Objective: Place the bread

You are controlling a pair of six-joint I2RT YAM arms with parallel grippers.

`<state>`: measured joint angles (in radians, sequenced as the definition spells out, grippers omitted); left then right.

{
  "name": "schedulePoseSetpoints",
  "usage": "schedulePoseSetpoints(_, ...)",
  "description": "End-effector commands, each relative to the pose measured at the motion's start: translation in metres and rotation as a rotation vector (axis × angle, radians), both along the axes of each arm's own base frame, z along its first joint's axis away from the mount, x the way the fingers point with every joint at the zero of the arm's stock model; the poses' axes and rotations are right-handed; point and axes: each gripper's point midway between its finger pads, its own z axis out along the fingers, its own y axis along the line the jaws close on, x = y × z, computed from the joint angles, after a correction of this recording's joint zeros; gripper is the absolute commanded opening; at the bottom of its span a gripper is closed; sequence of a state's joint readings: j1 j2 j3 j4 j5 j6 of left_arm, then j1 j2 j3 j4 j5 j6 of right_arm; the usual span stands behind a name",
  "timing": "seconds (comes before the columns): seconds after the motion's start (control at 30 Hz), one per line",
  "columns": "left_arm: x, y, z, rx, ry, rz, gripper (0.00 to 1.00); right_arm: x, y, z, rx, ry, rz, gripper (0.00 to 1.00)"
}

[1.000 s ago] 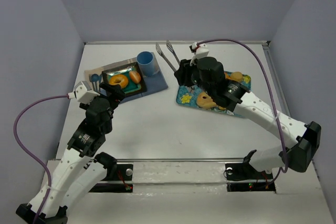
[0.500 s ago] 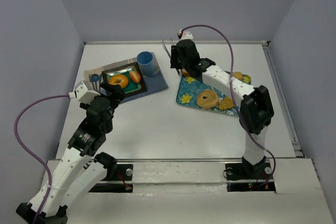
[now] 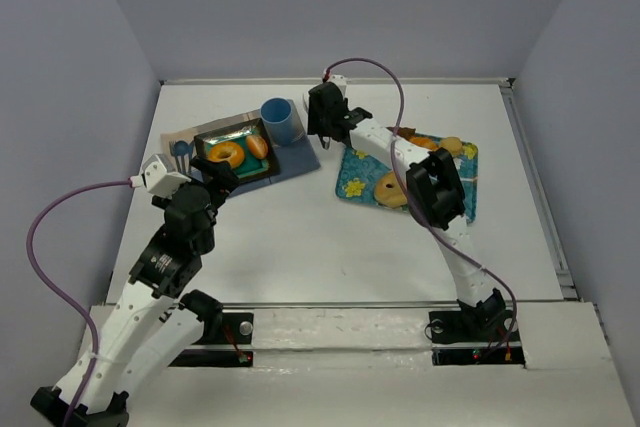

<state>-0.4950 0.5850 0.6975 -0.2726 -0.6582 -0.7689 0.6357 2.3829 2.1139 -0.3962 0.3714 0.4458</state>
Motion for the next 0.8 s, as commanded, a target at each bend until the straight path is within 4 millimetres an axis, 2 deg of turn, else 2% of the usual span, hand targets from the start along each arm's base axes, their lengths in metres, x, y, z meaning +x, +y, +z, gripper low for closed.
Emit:
schedulePoseSetpoints(0.0, 0.002, 0.006, 0.01, -0.027, -0.049, 0.039, 0.99, 0.013, 0.004, 0.009, 0.036, -0.027, -0.029, 0.65)
schedulePoseSetpoints(0.17, 0.0, 0.006, 0.011, -0.033, -0.054, 0.035, 0.99, 0.014, 0.004, 0.012, 0.03, -0.034, -0.025, 0.72)
schedulePoseSetpoints(0.2, 0.0, 0.006, 0.013, -0.036, -0.059, 0.035, 0.99, 0.014, 0.003, 0.013, 0.022, -0.037, -0.021, 0.76)
schedulePoseSetpoints(0.27, -0.001, 0.006, 0.013, -0.035, -0.06, 0.033, 0.99, 0.013, 0.001, 0.027, 0.019, -0.058, -0.018, 0.8)
schedulePoseSetpoints(0.33, -0.001, 0.007, 0.012, -0.035, -0.06, 0.034, 0.99, 0.01, -0.002, 0.037, 0.014, -0.066, -0.009, 0.89)
schedulePoseSetpoints(0.37, -0.001, 0.007, 0.013, -0.036, -0.062, 0.036, 0.99, 0.008, -0.004, 0.054, 0.017, -0.089, -0.002, 0.93)
schedulePoseSetpoints(0.43, -0.001, 0.007, 0.013, -0.034, -0.059, 0.033, 0.99, 0.004, -0.008, 0.072, 0.017, -0.111, 0.003, 1.0)
schedulePoseSetpoints(0.47, -0.001, 0.006, 0.012, -0.035, -0.058, 0.032, 0.99, -0.002, -0.013, 0.092, 0.023, -0.131, 0.007, 1.0)
schedulePoseSetpoints(0.53, -0.001, 0.006, 0.012, -0.033, -0.056, 0.032, 0.99, -0.012, -0.021, 0.113, 0.031, -0.153, 0.005, 1.0)
schedulePoseSetpoints(0.57, 0.0, 0.006, 0.011, -0.033, -0.055, 0.032, 0.99, -0.02, -0.029, 0.108, 0.016, -0.135, 0.001, 1.0)
schedulePoseSetpoints(0.6, 0.0, 0.006, 0.011, -0.027, -0.05, 0.032, 0.99, -0.032, -0.038, 0.14, 0.047, -0.174, -0.011, 1.0)
schedulePoseSetpoints(0.63, 0.001, 0.006, 0.01, -0.025, -0.046, 0.034, 0.99, -0.04, -0.049, 0.146, 0.045, -0.181, -0.035, 1.0)
schedulePoseSetpoints(0.67, 0.002, 0.006, 0.009, -0.023, -0.041, 0.036, 0.99, -0.061, -0.065, 0.153, 0.065, -0.177, -0.059, 1.0)
schedulePoseSetpoints(0.7, 0.002, 0.006, 0.009, -0.023, -0.041, 0.037, 0.99, -0.066, -0.07, 0.123, 0.036, -0.129, -0.077, 1.0)
schedulePoseSetpoints(0.73, 0.003, 0.006, 0.008, -0.021, -0.036, 0.039, 0.99, -0.084, -0.084, 0.15, 0.079, -0.166, -0.092, 1.0)
schedulePoseSetpoints(0.77, 0.003, 0.007, 0.007, -0.019, -0.032, 0.049, 0.99, -0.096, -0.094, 0.147, 0.083, -0.163, -0.107, 1.0)
